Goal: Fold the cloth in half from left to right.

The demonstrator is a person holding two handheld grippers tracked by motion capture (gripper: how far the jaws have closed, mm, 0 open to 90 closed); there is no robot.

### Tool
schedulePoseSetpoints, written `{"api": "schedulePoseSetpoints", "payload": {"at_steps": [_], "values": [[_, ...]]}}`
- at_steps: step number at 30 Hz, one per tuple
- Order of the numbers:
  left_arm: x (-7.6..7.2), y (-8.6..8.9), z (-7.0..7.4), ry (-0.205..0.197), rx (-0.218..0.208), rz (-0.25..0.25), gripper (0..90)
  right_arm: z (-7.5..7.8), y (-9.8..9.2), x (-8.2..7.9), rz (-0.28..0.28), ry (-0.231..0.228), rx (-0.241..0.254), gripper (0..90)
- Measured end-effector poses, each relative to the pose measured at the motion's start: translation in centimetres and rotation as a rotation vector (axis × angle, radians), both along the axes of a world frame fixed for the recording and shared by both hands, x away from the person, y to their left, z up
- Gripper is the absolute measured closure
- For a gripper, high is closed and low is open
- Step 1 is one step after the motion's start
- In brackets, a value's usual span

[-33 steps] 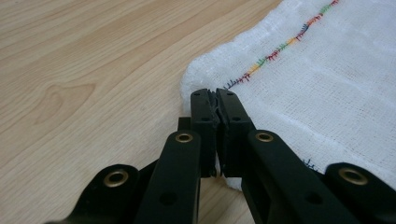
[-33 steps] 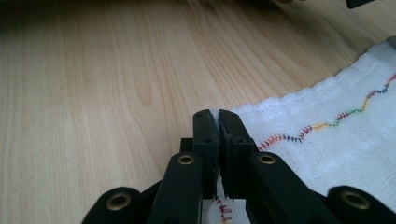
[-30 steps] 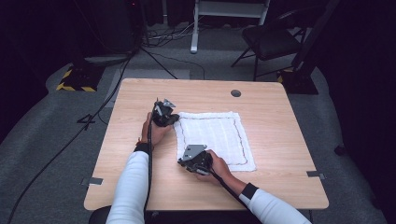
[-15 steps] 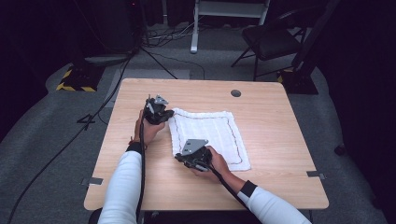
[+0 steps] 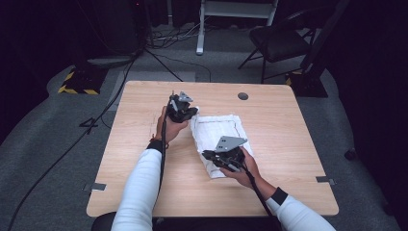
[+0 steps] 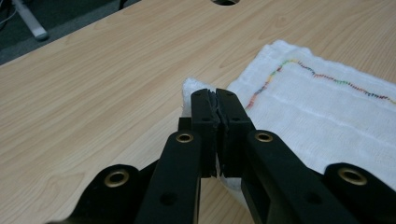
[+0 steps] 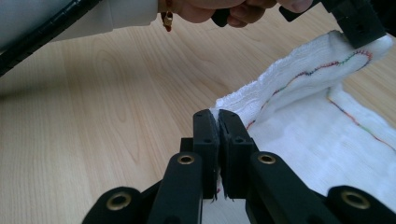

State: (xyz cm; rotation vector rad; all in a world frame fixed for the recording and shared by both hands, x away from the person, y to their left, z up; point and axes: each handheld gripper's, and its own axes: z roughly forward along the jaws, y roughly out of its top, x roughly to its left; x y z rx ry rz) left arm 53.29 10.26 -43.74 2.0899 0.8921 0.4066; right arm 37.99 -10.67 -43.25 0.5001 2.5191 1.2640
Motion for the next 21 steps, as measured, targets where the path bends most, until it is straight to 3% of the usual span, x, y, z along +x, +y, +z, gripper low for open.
{"api": "schedulePoseSetpoints", "payload": {"at_steps": [10, 21], "values": [[0.5, -5.2, 0.5, -0.029, 0.024, -0.065, 87.0, 0.5, -4.9, -0.8, -0.068, -0.024, -0.009, 86.4], [0.8, -8.9, -0.4, -0.023, 0.016, -0.121, 86.9, 0.8, -8.8, -1.6, -0.124, -0.023, -0.017, 86.4]]}}
